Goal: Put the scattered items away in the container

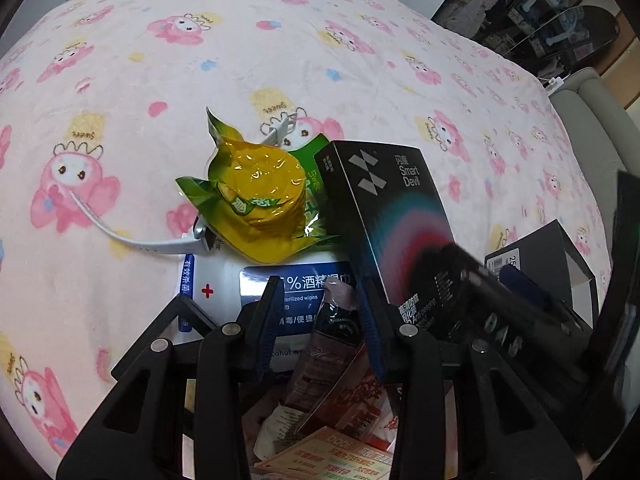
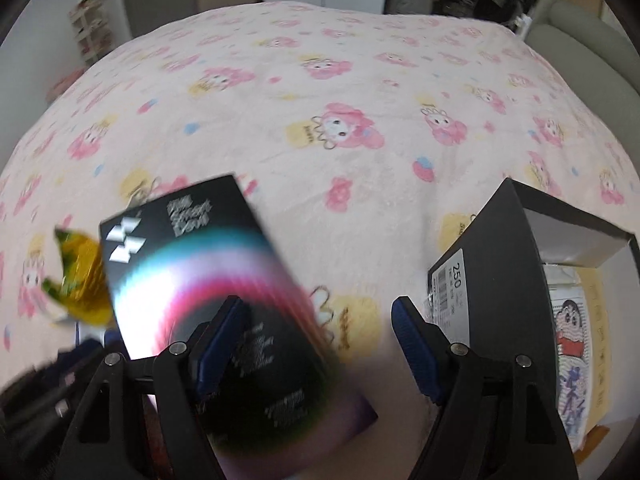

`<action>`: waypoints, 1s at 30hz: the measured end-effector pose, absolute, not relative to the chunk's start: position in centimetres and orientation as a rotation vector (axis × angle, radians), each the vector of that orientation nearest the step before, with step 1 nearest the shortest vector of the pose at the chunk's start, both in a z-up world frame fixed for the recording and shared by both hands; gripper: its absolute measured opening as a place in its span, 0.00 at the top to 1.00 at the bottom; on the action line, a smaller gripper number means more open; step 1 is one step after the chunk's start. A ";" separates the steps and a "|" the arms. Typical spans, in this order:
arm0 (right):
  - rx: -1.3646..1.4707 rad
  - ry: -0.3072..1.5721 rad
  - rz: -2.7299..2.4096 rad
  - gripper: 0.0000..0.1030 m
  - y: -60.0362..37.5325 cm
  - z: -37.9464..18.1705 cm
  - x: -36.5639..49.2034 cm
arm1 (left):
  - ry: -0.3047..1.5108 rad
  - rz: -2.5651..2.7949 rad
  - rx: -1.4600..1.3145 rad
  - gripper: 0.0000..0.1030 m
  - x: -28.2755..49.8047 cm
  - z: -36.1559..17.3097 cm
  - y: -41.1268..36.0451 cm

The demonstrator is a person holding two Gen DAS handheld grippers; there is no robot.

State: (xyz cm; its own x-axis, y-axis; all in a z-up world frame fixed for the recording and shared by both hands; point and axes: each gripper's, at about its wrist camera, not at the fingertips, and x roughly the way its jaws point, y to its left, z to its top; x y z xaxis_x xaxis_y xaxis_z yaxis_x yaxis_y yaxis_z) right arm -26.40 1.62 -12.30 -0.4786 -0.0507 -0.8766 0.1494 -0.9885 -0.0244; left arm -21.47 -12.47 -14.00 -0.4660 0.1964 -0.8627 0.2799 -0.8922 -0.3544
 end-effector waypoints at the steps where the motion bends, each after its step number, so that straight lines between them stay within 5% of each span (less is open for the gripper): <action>1: 1.546 0.113 -2.597 0.27 1.8 -12.4 -26.7 | 0.735 -2.553 1.595 0.64 -21.4 -14.0 -12.5; 12: 1.627 -0.178 -2.449 0.28 4.3 -13.7 -26.9 | 0.942 -2.615 1.539 0.64 -20.8 -13.2 -13.5; 25: 1.620 -0.191 -2.412 0.27 3.4 -14.2 -29.1 | 0.883 -2.600 1.627 0.64 -21.0 -14.1 -12.0; 30: 1.702 -0.461 -2.197 0.26 4.9 -16.1 -29.2 | 0.891 -2.589 1.632 0.64 -21.1 -14.3 -12.2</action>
State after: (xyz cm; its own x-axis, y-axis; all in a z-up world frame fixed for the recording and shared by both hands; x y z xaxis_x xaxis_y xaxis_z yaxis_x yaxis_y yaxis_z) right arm -29.20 4.88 -16.06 -0.2369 -0.4416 -0.8654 0.0564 -0.8955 0.4415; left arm -21.15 -12.23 -14.27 -0.4749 0.3238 -0.8183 0.2484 -0.8427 -0.4776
